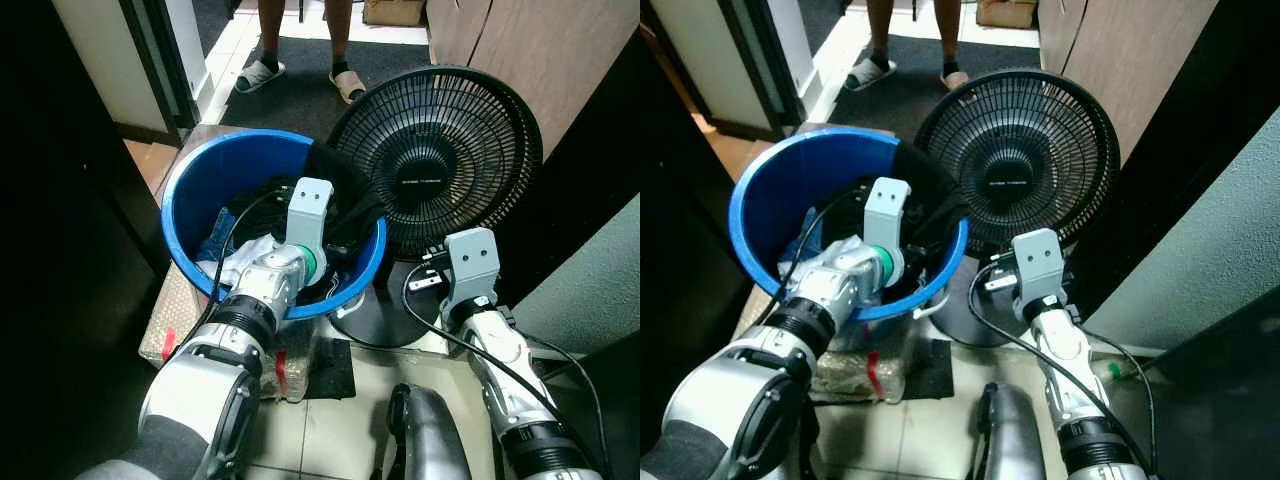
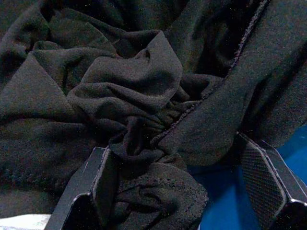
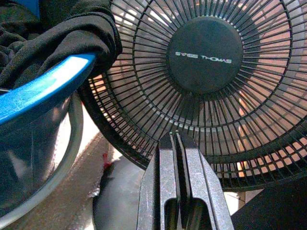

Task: Clothes washing

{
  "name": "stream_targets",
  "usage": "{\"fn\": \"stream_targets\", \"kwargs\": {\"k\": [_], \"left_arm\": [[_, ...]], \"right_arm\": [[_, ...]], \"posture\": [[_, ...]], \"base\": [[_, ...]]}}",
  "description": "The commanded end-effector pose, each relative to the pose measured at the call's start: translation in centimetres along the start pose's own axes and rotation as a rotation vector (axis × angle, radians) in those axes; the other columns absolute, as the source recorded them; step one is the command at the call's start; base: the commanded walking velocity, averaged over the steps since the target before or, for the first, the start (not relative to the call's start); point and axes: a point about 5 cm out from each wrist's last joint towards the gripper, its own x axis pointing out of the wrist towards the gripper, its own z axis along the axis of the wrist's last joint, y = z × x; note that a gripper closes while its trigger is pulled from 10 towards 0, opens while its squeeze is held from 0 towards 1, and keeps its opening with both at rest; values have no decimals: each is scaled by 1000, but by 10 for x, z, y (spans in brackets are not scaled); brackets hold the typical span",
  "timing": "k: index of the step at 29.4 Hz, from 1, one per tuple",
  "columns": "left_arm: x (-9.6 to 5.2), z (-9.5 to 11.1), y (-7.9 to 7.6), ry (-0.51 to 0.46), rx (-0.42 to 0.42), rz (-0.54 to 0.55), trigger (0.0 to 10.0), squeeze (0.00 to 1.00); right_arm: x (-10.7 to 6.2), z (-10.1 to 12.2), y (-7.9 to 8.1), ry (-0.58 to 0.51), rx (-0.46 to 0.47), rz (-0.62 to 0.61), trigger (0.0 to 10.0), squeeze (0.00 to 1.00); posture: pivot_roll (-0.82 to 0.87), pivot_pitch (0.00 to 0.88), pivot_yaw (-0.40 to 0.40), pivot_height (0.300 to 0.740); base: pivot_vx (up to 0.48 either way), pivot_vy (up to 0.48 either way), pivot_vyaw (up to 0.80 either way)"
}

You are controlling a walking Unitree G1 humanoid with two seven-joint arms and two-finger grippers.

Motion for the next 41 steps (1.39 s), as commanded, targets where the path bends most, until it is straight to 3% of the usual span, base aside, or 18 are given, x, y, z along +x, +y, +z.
{"fn": "stream_targets", "kwargs": {"k": [1, 5, 8, 10, 12, 14, 15, 16, 17, 22, 23, 24, 25, 32, 33, 35, 36, 41], "left_arm": [[2, -14, -7, 51, -7, -28, 0, 0], [2, -5, -6, 7, 18, -23, 0, 0], [1, 11, -8, -99, 138, -14, 0, 0], [1, 11, -8, -99, 138, -14, 0, 0], [-1, 16, -11, -157, 222, -20, 0, 0], [-1, 16, -11, -165, 233, -21, 0, 0], [-2, 16, -10, -176, 242, -20, 784, 0], [-3, 17, -9, -184, 256, -13, 4745, 0], [-4, 18, -6, -195, 279, 1, 10000, 0], [-7, 23, -2, -229, 322, 27, 10000, 0], [-10, 27, 1, -259, 347, 39, 6745, 0], [-10, 27, 1, -259, 347, 39, 6745, 0], [-14, 30, 3, -288, 362, 41, 0, 0], [-26, 34, 8, -349, 392, 35, 0, 0], [-31, 34, 8, -361, 411, 26, 3529, 0], [-34, 34, 8, -369, 427, 21, 3529, 0], [-39, 33, 9, -378, 438, 21, 10000, 0], [-58, 15, 23, -349, 434, 76, 10000, 0]], "right_arm": [[-3, -5, 3, 22, 6, -1, 10000, 0], [-1, -3, 4, 16, 8, -1, 10000, 0], [-1, -2, 5, 14, 9, -3, 10000, 0], [-1, -2, 5, 14, 9, -3, 10000, 0], [-1, -2, 6, 14, 10, -1, 10000, 0], [-1, -2, 6, 13, 11, -1, 10000, 0], [0, -2, 7, 12, 12, 0, 10000, 0], [0, -1, 7, 11, 13, 1, 10000, 0], [1, -1, 8, 9, 15, 1, 10000, 0], [1, -1, 8, 7, 16, 1, 10000, 0], [1, -1, 8, 6, 17, 0, 10000, 0], [1, -1, 8, 6, 17, 0, 10000, 0], [1, -1, 9, 6, 19, 0, 10000, 0], [4, 0, 11, 1, 25, -2, 10000, 0], [4, 1, 12, -2, 26, -2, 10000, 0], [4, 1, 12, -3, 27, -3, 10000, 0], [4, 1, 13, -5, 28, -4, 10000, 0], [2, -1, 11, -4, 30, -11, 10000, 0]], "posture": [[17, 252, 67, 460], [18, 243, 69, 460], [22, 237, 68, 460], [22, 237, 68, 460], [26, 234, 67, 460], [26, 234, 67, 460], [26, 234, 67, 460], [26, 234, 67, 460], [32, 229, 70, 460], [33, 229, 70, 460], [38, 225, 70, 460], [38, 225, 70, 460], [45, 221, 73, 460], [46, 209, 82, 460], [46, 207, 84, 460], [46, 207, 84, 460], [46, 203, 88, 460], [46, 199, 94, 460]], "base": [[0, 0, 0], [0, 0, 0], [0, 0, 0], [0, 0, 0], [0, 0, 0], [0, 0, 0], [0, 0, 0], [0, 0, 0], [0, 0, 0], [0, 0, 0], [0, 0, 0], [0, 0, 0], [0, 0, 0], [0, 0, 0], [0, 0, 0], [0, 0, 0], [0, 0, 0], [0, 0, 0]]}}
